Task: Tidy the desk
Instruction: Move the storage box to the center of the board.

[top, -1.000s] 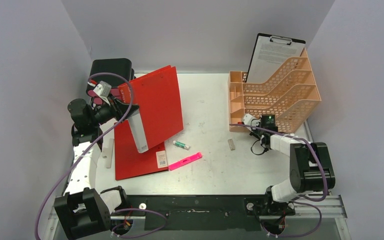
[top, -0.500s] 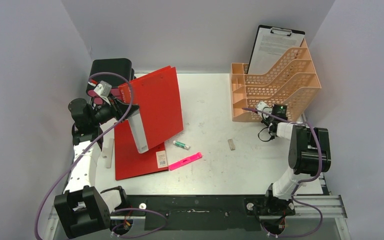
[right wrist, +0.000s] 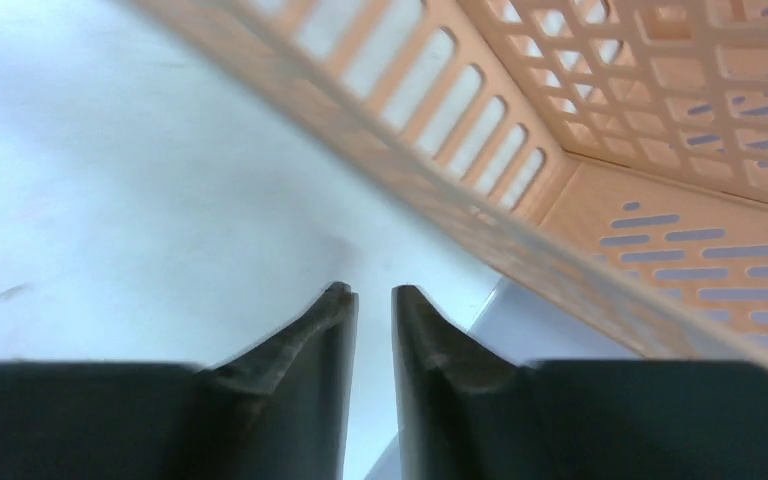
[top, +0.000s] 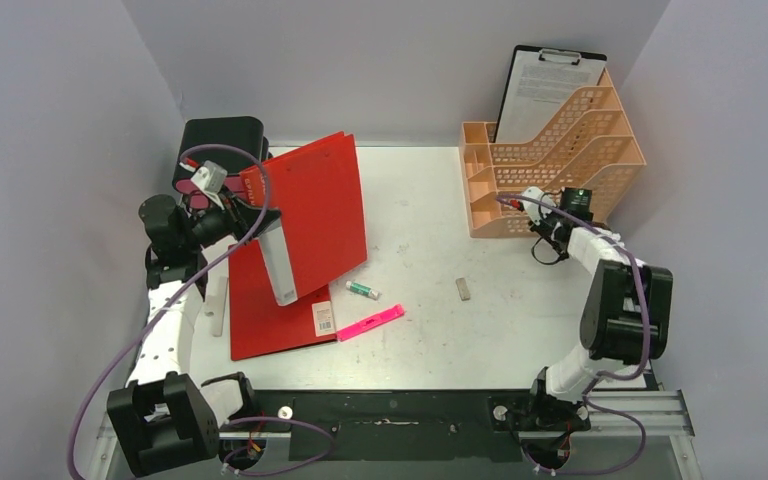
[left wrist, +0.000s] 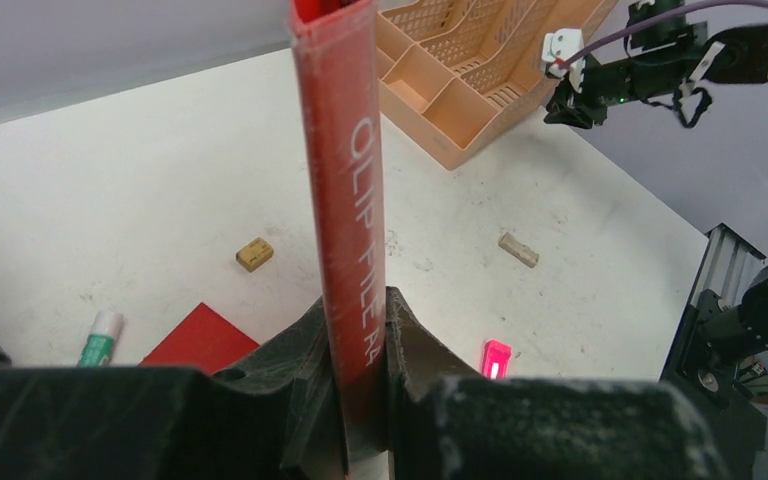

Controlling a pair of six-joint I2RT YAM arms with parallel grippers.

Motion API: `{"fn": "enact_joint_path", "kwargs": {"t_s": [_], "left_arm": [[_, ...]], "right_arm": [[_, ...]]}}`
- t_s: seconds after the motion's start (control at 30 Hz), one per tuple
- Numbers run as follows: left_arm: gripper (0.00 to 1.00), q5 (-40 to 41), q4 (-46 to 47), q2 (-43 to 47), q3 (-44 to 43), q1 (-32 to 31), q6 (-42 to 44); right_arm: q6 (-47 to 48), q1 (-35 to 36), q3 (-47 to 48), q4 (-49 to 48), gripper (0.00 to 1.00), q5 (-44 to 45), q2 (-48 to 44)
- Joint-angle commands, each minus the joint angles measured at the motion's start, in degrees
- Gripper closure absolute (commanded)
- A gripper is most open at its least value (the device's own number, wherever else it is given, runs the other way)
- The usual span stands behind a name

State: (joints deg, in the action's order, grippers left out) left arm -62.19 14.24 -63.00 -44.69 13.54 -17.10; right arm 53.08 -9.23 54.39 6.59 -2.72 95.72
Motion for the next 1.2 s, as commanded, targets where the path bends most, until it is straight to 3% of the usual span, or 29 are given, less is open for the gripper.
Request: {"fn": "enact_joint_path", "kwargs": {"t_s": [0.0, 0.1, 0.17, 0.23, 0.33, 0.47, 0.63, 0.83, 0.93, 1.07, 1.17], "left_arm": [[1.00, -0.80, -1.11, 0.09, -6.82, -5.35, 5.46], [1.00, -1.14, -3.39, -2.05, -10.87, -10.10, 8.80], [1.00, -1.11, -3.00, -3.67, -13.61, -12.87, 8.38], [1.00, -1.08, -4.13, -5.21, -16.77, -16.96, 8.86], [1.00, -1.17, -10.08, -7.02, -22.35, -21.88, 12.93], [1.00, -2.05, -13.76, -8.86, -25.64, -27.17, 14.77], [1.00, -5.00, -12.80, -10.27, -27.80, -30.45, 12.83], [1.00, -6.42, -7.83, -10.84, -27.85, -30.68, 7.57], [1.00, -6.76, -7.82, -11.21, -27.81, -30.92, 7.61], [1.00, -7.08, -7.85, -11.51, -27.87, -31.70, 7.61], [1.00, -6.92, -8.19, -11.85, -28.05, -31.99, 7.90]], "right_arm": [[4.26, 1.55, 8.22, 26.73, 0.64, -20.30, -13.79], [4.80, 4.71, 13.29, 36.05, 0.23, -28.14, -22.27], [1.88, 7.33, 16.82, 37.69, 0.08, -33.19, -26.07], [-1.02, 10.87, 20.79, 38.42, 0.01, -37.72, -28.16], [-6.13, 13.85, 28.74, 38.83, 0.00, -43.91, -28.33], [-10.79, 14.37, 38.70, 39.81, 0.07, -54.72, -25.62], [-14.06, 15.27, 42.26, 37.47, 0.10, -61.29, -22.62], [-12.91, 15.93, 44.88, 41.67, 0.10, -70.72, -19.21], [-14.53, 18.73, 44.89, 40.42, 0.10, -70.11, -18.21], [-13.22, 25.20, 46.43, 41.39, 0.10, -62.46, -15.97], [-9.15, 30.89, 50.75, 47.67, 0.03, -56.14, -12.09]]}}
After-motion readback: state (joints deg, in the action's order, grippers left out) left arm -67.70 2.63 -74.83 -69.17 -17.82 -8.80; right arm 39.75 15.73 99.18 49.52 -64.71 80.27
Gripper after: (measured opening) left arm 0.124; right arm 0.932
